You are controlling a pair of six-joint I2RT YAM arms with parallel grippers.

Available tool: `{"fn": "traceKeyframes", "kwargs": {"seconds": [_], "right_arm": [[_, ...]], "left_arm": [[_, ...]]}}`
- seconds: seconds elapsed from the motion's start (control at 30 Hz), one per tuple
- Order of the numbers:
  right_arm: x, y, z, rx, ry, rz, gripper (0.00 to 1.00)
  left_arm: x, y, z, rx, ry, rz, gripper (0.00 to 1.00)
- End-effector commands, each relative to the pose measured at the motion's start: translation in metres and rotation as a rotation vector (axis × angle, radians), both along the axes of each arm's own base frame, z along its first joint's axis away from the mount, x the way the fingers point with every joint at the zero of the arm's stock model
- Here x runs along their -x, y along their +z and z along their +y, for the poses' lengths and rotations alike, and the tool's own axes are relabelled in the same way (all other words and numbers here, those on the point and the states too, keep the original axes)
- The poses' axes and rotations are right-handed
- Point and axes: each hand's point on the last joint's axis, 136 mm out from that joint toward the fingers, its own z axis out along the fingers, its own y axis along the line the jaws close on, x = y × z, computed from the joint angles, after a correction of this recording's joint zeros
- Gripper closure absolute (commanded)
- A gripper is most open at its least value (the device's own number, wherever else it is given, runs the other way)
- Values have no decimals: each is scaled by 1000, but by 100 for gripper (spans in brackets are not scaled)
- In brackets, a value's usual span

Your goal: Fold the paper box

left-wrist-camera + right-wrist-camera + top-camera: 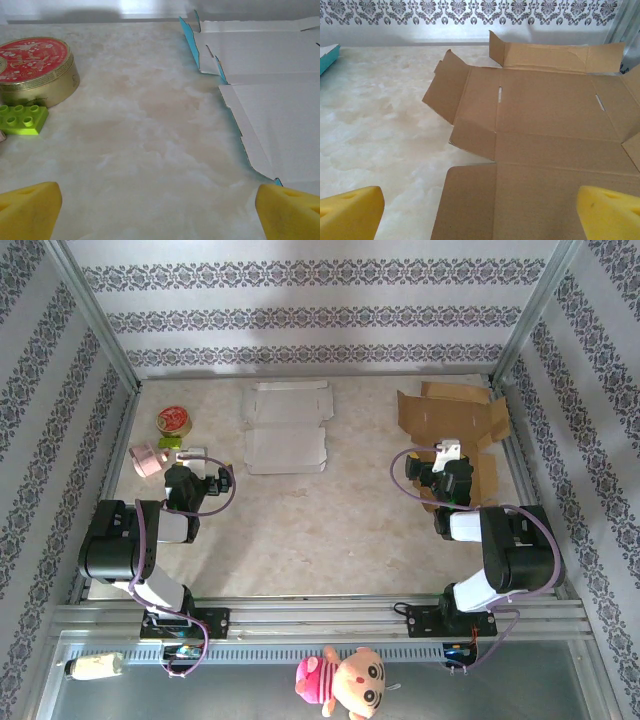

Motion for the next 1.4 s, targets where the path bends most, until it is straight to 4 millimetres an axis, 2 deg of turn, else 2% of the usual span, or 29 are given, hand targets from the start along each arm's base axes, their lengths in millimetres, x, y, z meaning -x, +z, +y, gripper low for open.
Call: {"fn": "traceKeyframes", "kwargs": {"seconds": [0.0, 0.53, 0.6, 0.7, 0.83, 0.9, 0.97, 1.03, 1.1, 1.13, 1.2, 1.27, 1.37], "right_arm": [[-2, 5, 4, -4, 3, -25, 2], [-1, 7, 3, -7, 2, -33, 2], [2, 18, 2, -5, -7, -44, 2], [18, 50, 1, -11, -46, -39, 2], [37, 96, 7, -224, -93, -75, 2], [38, 105, 15, -323, -78, -24, 2], [28, 115, 32, -367, -10, 67, 2], [15, 120, 46, -387, 46, 166, 2], [0, 119, 54, -383, 80, 256, 2], [-9, 119, 57, -387, 90, 300, 2], [-29, 117, 68, -407, 142, 378, 2], [-51, 112, 75, -421, 158, 448, 2], [-85, 95, 64, -378, 100, 508, 2]], "left_arm": [[-5, 5, -7, -4, -34, -14, 1], [-5, 5, -7, -4, -34, -13, 1], [-5, 5, -7, -4, -35, -14, 1], [-5, 5, -7, -2, -33, -14, 1], [-4, 7, 3, -4, 32, -23, 1], [-2, 7, 9, -4, 69, -34, 1], [1, 11, 15, -6, 108, -52, 1], [5, 27, 9, -14, 72, -85, 1], [15, 53, -2, -45, 41, -103, 1], [21, 71, -7, -38, 42, -114, 1], [33, 112, -23, 93, 22, -131, 1], [47, 155, -59, 232, -79, -151, 1], [73, 196, -131, 357, -287, -120, 1]]}}
